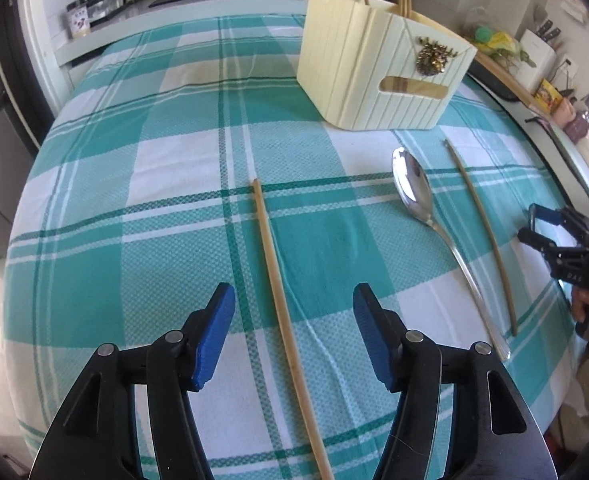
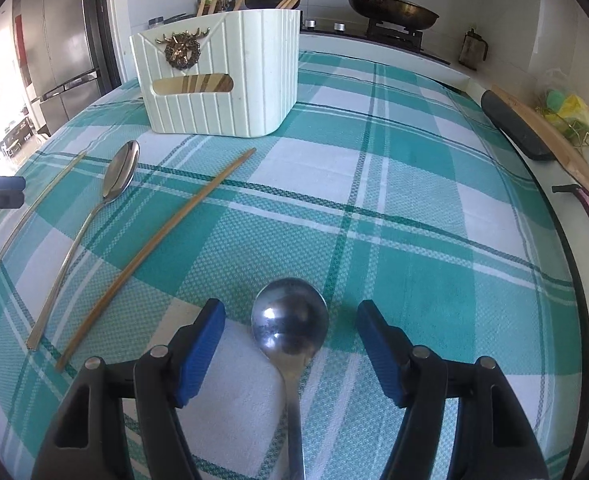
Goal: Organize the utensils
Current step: 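Lift the chopstick with the left tool while the right tool closes on the steel spoon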
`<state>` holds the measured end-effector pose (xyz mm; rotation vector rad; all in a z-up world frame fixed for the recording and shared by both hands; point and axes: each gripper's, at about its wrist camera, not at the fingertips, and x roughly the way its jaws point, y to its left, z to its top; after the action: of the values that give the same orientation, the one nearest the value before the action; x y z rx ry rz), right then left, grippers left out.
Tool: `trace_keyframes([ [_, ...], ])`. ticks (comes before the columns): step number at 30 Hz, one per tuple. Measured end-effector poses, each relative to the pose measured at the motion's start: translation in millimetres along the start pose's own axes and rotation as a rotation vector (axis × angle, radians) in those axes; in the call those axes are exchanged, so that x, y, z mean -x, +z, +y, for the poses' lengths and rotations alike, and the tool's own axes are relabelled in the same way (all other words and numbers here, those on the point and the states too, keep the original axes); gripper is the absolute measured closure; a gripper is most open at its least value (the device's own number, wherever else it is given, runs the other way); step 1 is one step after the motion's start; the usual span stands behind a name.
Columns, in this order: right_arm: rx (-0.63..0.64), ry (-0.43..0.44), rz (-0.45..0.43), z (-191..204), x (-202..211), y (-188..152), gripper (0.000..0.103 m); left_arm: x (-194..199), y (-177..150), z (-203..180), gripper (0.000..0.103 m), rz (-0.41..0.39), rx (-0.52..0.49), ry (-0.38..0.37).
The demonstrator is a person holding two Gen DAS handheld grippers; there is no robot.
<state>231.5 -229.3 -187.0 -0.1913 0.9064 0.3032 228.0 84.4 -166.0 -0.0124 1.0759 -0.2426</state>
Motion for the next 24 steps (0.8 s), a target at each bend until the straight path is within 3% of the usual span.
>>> trace_keyframes([
  [5, -0.015, 0.003, -0.008, -1, -1, 1, 0.033, -28, 20, -4, 0.037, 0.019, -0.031, 0.102],
  [7, -0.027, 0.020, -0.013, -2, -3, 4, 0.046, -33, 27, -6, 0.041, 0.010, -0.042, 0.124],
  [8, -0.034, 0.011, -0.015, -3, -3, 6, 0.065, -32, 29, -6, 0.064, -0.003, -0.034, 0.118],
  [9, -0.041, 0.002, -0.012, -4, -3, 7, 0.067, -31, 30, -6, 0.097, -0.011, -0.034, 0.127],
  [13, -0.098, 0.030, -0.034, -13, 6, 7, 0.067, -22, 25, -8, 0.099, -0.037, -0.012, 0.095],
  [24, -0.133, 0.091, -0.230, -4, 98, 7, 0.067, 93, -1, -27, 0.099, -0.329, 0.028, 0.021],
])
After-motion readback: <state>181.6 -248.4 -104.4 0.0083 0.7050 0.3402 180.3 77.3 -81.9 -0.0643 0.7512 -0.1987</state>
